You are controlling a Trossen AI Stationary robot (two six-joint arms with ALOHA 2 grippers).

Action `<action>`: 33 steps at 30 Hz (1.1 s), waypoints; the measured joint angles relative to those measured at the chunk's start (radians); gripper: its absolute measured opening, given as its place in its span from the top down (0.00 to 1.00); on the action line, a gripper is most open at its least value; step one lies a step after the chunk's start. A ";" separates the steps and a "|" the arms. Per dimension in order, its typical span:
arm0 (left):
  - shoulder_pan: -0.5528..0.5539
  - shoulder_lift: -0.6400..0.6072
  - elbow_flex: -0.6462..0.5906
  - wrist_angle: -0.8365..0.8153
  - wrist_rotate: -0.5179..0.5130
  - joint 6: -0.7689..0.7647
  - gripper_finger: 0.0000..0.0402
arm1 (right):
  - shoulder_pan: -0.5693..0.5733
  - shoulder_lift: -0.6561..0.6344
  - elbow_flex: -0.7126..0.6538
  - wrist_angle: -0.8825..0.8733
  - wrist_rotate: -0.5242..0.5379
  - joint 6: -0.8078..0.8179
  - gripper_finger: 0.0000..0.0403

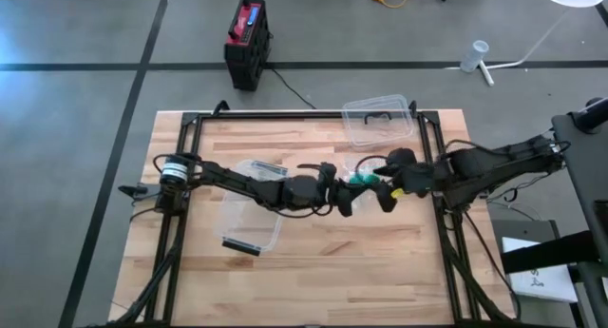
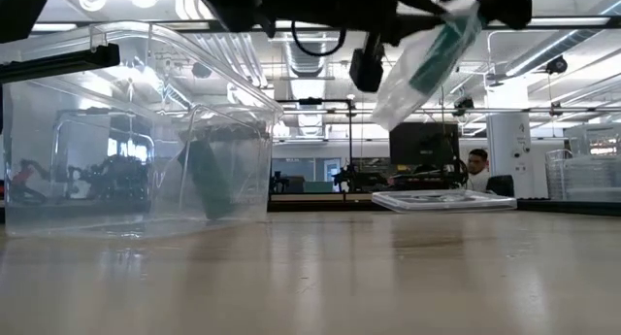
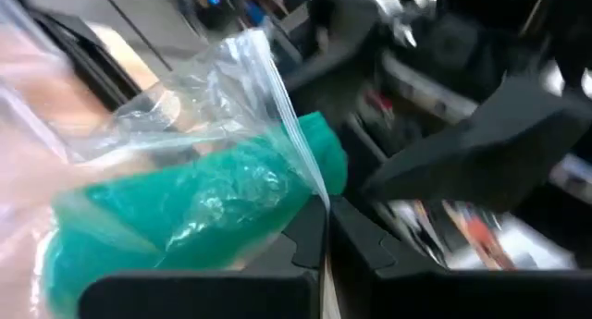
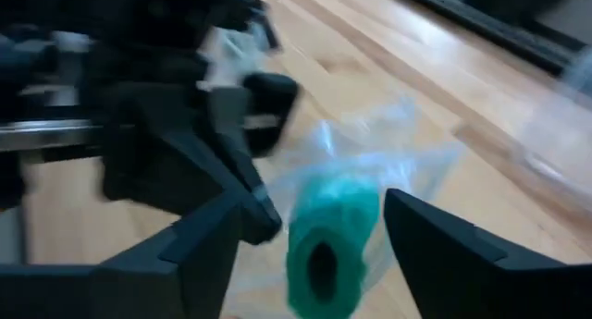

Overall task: Roll bandage
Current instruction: Put the transparent zip bag into the transparent bin

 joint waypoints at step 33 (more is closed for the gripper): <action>-0.015 -0.735 0.245 -1.898 0.421 0.260 1.00 | 0.263 0.064 -0.036 0.003 0.113 -0.166 0.32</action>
